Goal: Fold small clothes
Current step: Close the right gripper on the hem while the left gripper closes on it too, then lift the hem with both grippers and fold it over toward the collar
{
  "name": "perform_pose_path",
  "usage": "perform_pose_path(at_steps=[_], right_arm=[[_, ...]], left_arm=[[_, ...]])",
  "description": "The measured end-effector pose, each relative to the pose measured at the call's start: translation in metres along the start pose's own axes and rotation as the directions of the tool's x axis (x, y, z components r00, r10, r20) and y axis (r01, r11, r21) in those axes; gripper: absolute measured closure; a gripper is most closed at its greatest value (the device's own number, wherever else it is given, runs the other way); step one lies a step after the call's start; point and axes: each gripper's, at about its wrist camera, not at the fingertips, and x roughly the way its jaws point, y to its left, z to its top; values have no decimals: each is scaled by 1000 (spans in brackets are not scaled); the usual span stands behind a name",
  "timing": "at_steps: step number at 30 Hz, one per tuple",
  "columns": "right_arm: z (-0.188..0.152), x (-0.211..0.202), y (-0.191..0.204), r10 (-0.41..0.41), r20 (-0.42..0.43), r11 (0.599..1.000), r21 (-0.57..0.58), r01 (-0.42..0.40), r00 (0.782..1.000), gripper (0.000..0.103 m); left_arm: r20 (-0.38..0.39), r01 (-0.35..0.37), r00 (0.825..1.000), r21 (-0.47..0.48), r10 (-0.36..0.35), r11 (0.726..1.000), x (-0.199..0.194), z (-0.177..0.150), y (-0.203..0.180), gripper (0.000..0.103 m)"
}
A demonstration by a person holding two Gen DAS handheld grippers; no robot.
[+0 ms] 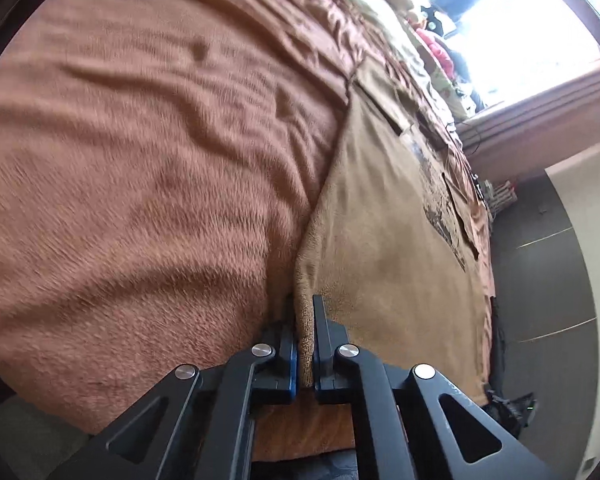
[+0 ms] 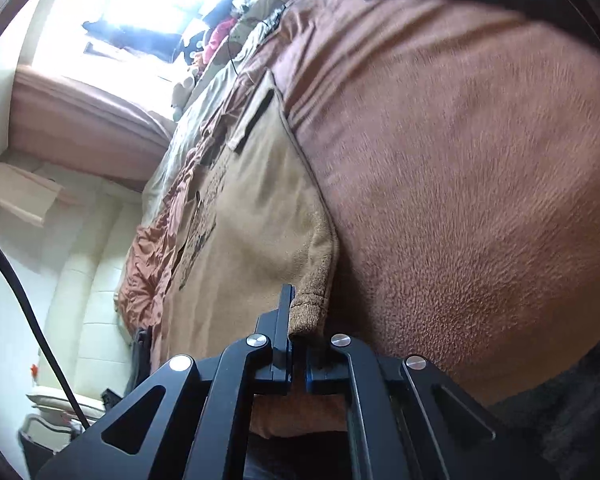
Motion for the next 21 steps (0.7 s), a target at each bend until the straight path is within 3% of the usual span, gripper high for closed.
perform_pose_path(at_steps=[11, 21], right_arm=[[-17, -32, 31, 72, 44, 996, -62, -69, 996, 103], [-40, -71, 30, 126, 67, 988, -100, -119, 990, 103]], left_arm=[[83, 150, 985, -8, -149, 989, -45, 10, -11, 99], [145, 255, 955, 39, -258, 966, -100, 1, -25, 99]])
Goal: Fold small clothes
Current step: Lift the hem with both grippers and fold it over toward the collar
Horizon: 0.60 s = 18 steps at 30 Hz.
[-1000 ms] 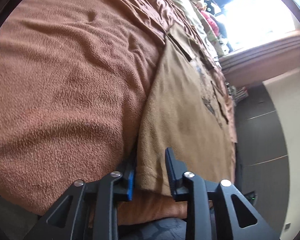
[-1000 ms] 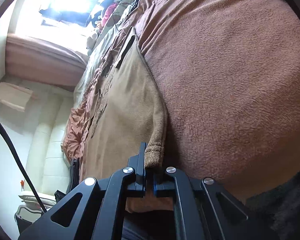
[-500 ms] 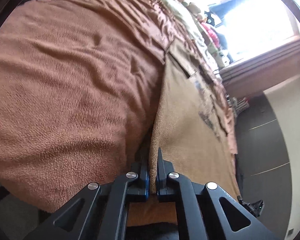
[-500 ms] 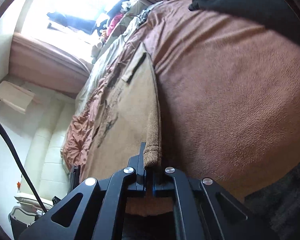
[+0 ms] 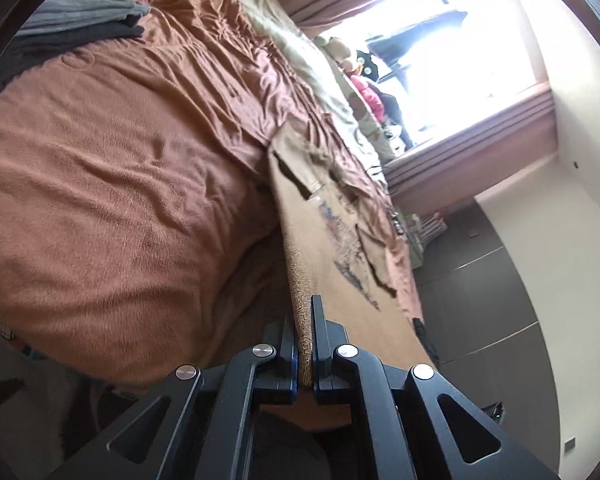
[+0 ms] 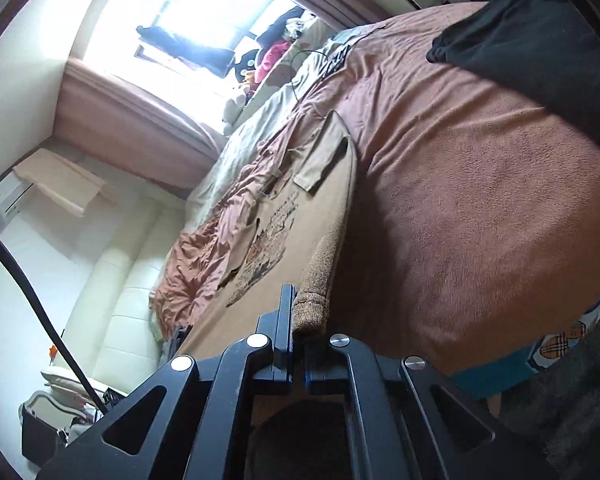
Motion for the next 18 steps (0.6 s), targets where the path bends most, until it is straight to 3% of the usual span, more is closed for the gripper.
perform_pose_path(at_steps=[18], right_arm=[[-18, -57, 10, 72, 14, 993, -93, -71, 997, 103]], left_arm=[[58, 102, 993, 16, -103, 995, -93, -53, -7, 99]])
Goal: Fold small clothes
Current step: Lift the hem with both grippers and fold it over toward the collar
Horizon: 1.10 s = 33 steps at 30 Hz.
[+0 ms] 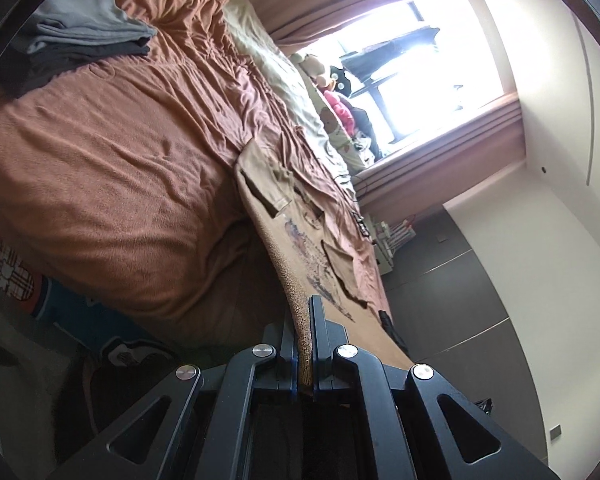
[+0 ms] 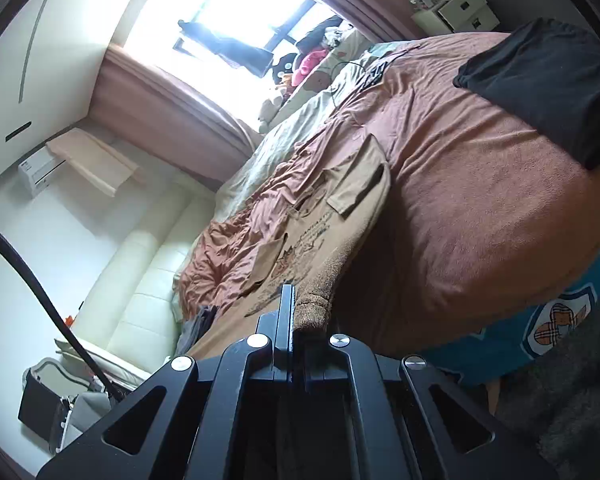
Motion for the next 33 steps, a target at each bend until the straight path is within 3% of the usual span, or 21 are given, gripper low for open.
perform_pose_path(at_steps=[11, 22, 27, 33], right_arm=[[14, -24, 20, 105, 72, 993, -53, -102, 992, 103], [19, -36, 25, 224, 148, 971, -113, -209, 963, 103], [25, -8, 11, 215, 141, 974, -106, -202, 966, 103], [49, 27, 2, 176, 139, 982, -99, -163, 974, 103]], left_arm=[[78, 117, 990, 43, -120, 992, -47, 6, -40, 99], [157, 229, 956, 136, -250, 964, -103, 10, -96, 99], [184, 221, 951, 151, -247, 963, -102, 15, -97, 99], [175, 190, 962, 128, -211, 973, -72, 34, -94, 99]])
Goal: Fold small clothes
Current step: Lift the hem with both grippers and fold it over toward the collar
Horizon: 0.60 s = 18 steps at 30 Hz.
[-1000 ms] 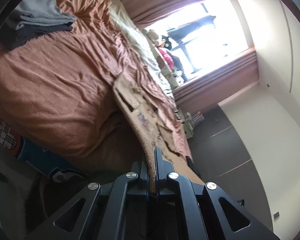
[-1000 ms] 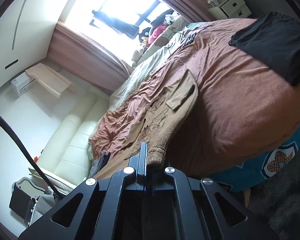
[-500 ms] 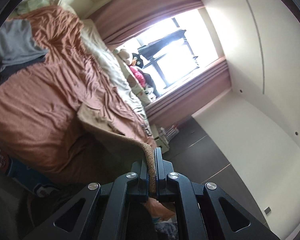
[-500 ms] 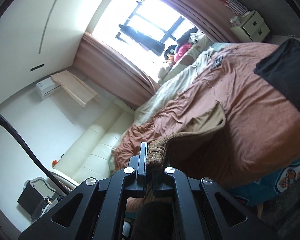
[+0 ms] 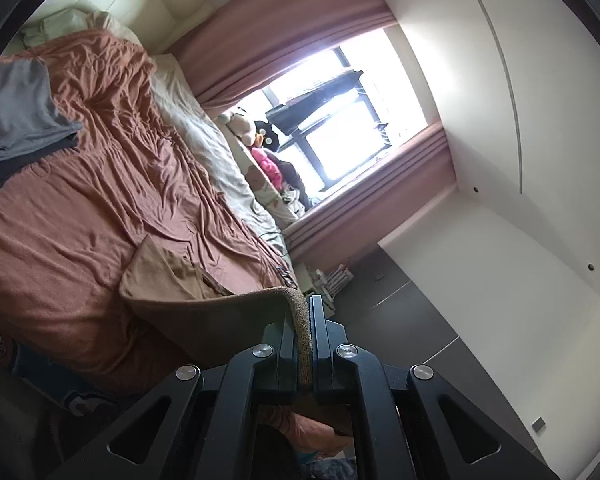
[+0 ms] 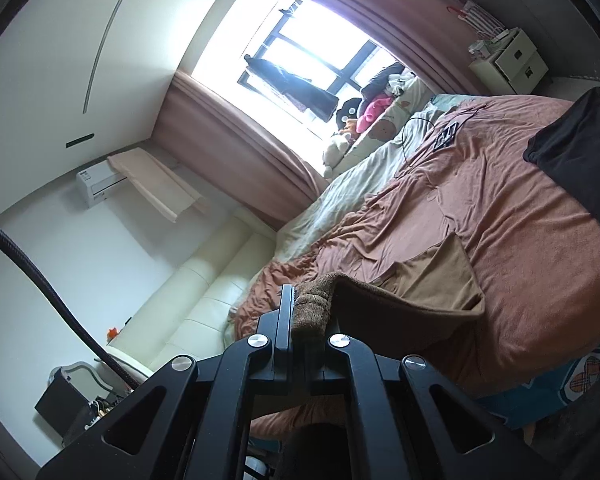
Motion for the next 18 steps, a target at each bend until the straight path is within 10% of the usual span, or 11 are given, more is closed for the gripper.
perform_pose_path(at_steps=[18], right_arm=[[65, 121, -11, -120, -47, 993, 9, 121, 992, 103]], left_arm=[[-66, -138, 988, 0, 138, 990, 131, 60, 40, 99]])
